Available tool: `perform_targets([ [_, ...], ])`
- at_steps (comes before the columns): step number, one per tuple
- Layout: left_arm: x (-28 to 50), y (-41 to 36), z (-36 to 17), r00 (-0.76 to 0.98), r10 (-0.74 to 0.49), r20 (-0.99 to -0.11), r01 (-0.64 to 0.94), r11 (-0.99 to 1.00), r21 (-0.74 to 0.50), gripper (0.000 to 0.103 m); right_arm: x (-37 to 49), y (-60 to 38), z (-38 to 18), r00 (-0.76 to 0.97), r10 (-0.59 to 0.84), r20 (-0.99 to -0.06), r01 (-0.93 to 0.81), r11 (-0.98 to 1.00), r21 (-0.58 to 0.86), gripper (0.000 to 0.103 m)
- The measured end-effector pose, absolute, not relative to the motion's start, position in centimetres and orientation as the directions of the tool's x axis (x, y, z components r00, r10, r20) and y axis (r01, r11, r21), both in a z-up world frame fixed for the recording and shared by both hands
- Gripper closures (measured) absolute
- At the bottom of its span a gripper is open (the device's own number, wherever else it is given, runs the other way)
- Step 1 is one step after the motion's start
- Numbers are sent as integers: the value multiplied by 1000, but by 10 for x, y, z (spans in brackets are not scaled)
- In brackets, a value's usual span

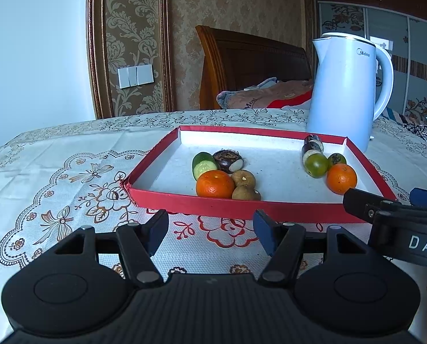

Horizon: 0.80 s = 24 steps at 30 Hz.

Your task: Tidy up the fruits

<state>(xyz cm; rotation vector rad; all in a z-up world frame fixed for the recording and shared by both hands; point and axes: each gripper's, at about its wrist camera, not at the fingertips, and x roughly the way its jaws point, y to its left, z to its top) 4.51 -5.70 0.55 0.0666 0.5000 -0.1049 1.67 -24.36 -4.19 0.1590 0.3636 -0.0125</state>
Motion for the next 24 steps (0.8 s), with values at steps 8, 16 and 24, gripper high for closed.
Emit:
perform_targets([
  [8,43,-59,7,885,-77,-460,110,993,46,26,18,-243,-43,934,18,-356,41,987,156,0],
  [16,44,-60,6,881,-73,-467,111,992,53,26,17,-244,-43,934,17,-357,44,986,161,0],
  [24,43,-59,6,884,-66,-464,101,993,52,23,17,-245,-43,933,17,-358,46,985,167,0],
])
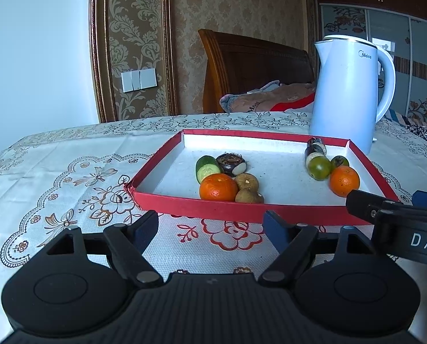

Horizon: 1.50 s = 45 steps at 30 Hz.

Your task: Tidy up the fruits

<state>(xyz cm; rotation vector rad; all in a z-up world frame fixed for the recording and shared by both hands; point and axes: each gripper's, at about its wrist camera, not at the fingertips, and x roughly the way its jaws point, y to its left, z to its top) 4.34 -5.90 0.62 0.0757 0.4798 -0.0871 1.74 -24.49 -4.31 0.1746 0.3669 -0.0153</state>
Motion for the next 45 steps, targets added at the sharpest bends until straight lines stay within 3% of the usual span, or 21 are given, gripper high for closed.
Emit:
perform_targets([
  [41,41,-55,9,888,-73,-454,96,995,27,22,18,-246,-43,934,15,-358,50,984,171,0],
  [45,42,-54,10,887,-79,-454,95,995,12,17,18,-246,-43,934,15,-357,50,984,171,0],
])
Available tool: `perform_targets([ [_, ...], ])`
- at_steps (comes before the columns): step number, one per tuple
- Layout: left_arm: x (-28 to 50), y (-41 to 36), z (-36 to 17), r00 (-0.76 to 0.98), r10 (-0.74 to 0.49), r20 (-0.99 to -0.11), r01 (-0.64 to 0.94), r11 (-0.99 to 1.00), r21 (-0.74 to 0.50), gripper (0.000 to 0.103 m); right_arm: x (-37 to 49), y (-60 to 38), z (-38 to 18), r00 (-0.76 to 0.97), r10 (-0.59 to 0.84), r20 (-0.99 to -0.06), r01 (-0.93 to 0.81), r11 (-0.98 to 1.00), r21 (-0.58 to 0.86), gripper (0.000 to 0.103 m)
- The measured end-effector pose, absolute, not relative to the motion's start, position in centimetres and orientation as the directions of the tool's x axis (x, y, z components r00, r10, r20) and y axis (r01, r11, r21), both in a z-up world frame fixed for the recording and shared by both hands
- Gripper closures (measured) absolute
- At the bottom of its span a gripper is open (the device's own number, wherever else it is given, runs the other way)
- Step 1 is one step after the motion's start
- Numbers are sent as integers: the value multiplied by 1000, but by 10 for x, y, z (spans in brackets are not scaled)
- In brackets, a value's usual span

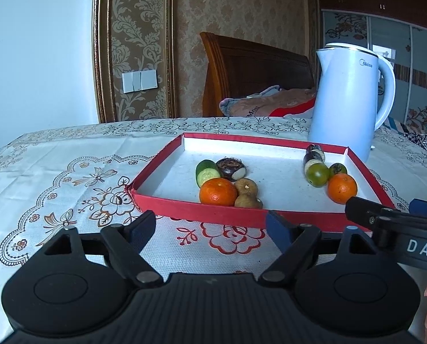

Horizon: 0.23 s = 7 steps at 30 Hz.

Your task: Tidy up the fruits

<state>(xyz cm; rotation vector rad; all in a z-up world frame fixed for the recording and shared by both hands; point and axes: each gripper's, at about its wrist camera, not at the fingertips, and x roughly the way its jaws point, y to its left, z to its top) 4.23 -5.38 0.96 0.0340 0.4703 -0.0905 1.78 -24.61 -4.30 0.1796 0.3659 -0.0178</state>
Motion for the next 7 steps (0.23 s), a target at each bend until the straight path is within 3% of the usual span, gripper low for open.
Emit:
perform_targets([
  [7,42,-36,12,889,-58,-454,52,998,-27,17,17,-247,-42,935,16,-354,50,983,176,0],
])
